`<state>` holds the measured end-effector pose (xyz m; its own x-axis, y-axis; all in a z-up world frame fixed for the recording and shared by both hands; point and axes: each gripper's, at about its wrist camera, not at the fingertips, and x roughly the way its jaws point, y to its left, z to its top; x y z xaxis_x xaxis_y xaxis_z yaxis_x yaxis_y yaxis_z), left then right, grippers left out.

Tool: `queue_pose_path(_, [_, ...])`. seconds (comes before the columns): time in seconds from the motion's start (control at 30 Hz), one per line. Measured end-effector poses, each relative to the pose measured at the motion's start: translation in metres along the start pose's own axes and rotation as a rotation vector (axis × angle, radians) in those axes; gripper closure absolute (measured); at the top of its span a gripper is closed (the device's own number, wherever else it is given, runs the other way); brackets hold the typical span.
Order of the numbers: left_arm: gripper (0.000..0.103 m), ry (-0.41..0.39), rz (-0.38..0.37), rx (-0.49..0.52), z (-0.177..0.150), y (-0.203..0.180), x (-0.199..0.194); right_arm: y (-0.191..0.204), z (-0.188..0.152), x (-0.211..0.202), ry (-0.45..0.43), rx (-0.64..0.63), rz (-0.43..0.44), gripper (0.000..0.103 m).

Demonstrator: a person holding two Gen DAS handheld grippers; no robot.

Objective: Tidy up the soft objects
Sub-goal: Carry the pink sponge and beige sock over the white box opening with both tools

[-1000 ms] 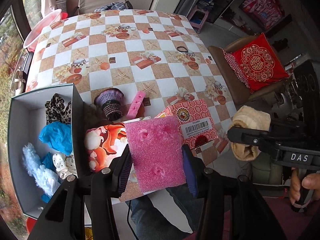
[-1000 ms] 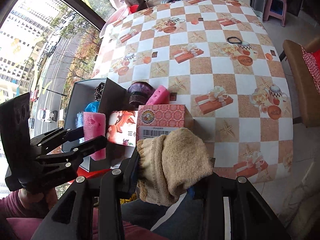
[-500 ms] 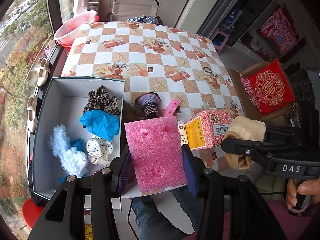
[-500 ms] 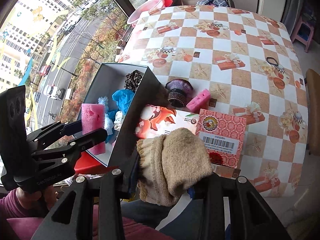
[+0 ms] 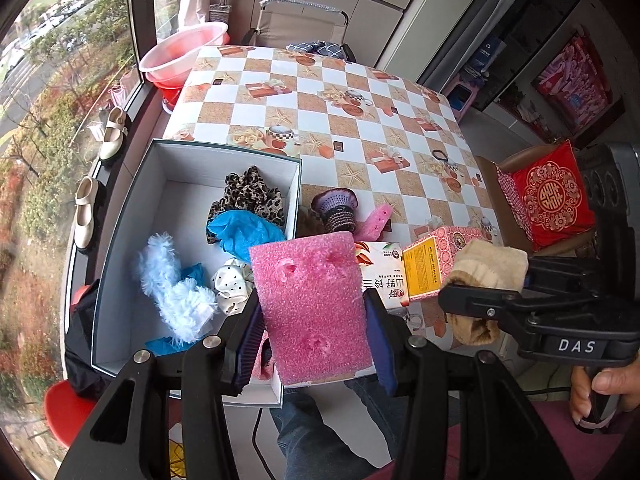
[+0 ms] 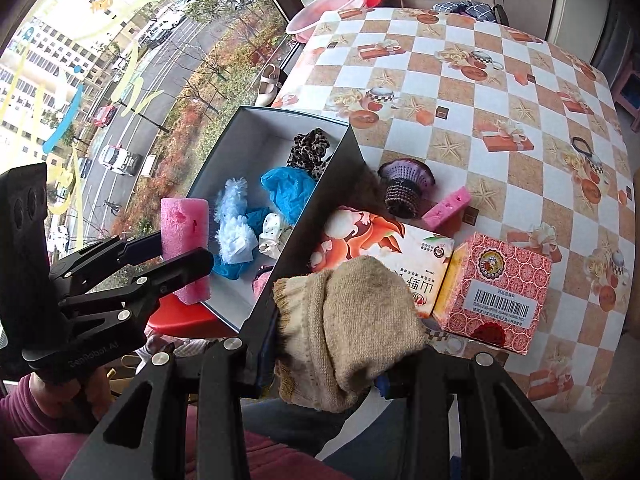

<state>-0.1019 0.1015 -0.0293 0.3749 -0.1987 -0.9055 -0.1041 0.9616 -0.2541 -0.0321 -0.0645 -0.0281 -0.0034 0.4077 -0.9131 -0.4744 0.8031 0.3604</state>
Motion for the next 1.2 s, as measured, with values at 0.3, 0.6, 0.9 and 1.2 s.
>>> queue_pose_path(0.3, [0.051, -0.009, 0.004, -0.013, 0.000, 0.007, -0.003, 0.009, 0.004, 0.005, 0.014, -0.024, -0.009, 0.064])
queue_pose_path(0.6, [0.051, -0.010, 0.003, -0.025, 0.002, 0.012, -0.003, 0.018, 0.009, 0.010, 0.035, -0.057, -0.018, 0.064])
queue_pose_path(0.9, [0.051, -0.015, 0.004, -0.054, 0.002, 0.021, -0.004, 0.025, 0.013, 0.015, 0.052, -0.084, -0.025, 0.064])
queue_pose_path(1.2, [0.051, -0.017, 0.004, -0.059, 0.002, 0.023, -0.003, 0.028, 0.014, 0.016, 0.057, -0.092, -0.030, 0.064])
